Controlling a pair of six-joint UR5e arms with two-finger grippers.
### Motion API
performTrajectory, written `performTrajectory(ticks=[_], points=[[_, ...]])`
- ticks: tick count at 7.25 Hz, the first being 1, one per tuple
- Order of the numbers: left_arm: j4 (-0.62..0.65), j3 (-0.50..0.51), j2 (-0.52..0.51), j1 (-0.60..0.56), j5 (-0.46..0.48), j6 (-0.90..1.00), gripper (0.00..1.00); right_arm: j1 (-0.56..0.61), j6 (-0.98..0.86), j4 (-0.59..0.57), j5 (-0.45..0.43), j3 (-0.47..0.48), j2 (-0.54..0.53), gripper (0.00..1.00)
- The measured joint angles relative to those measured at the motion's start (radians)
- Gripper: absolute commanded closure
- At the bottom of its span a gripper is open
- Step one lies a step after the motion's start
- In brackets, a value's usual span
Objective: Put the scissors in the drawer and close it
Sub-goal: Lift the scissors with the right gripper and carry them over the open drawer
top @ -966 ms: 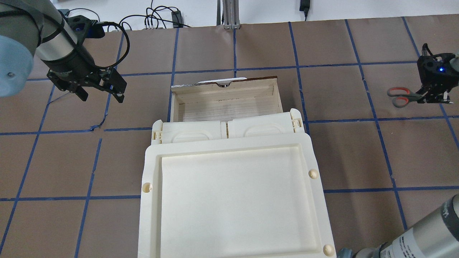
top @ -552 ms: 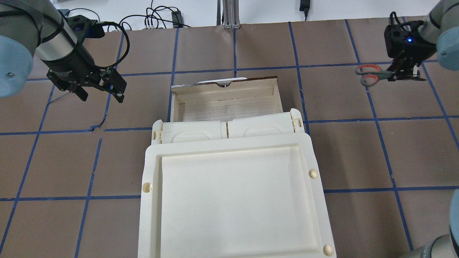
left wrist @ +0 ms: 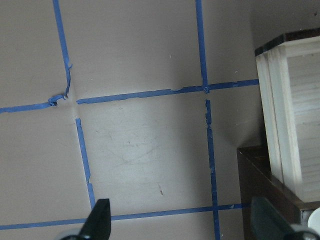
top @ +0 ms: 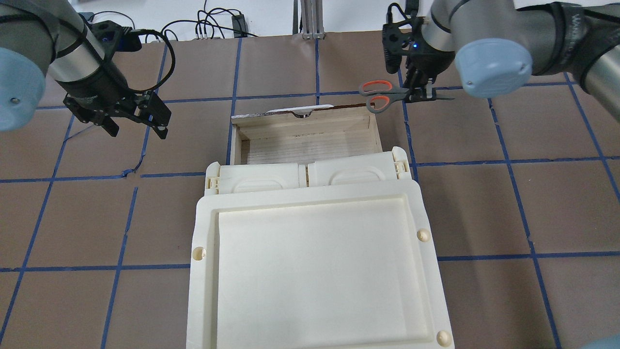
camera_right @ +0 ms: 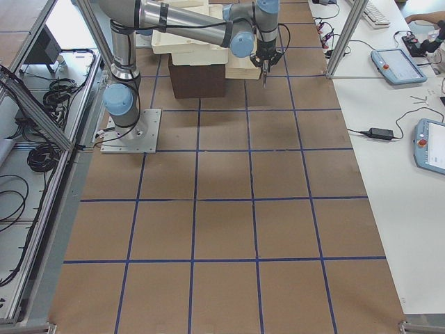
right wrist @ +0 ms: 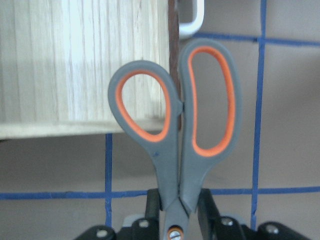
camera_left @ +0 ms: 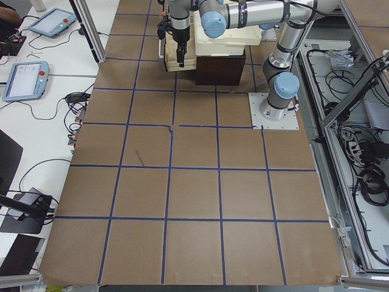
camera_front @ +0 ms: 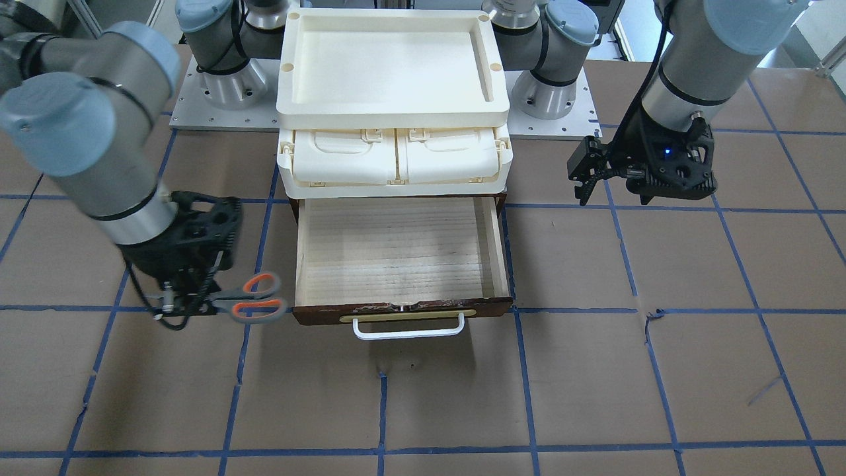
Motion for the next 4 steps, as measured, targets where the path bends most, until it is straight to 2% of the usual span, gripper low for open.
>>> performTrajectory(ticks=[2,4], points=[[0.000,-0.003,0.002,0.001,-0.005,0.004,0.00,0.118,0.113,0.017,0.035,-0.060,0.025,0.97],[0.006,-0.006,0.002,0.024,-0.014,0.030,0.00,0.202,0.180,0.013,0.033,-0.079,0.055,0.97]])
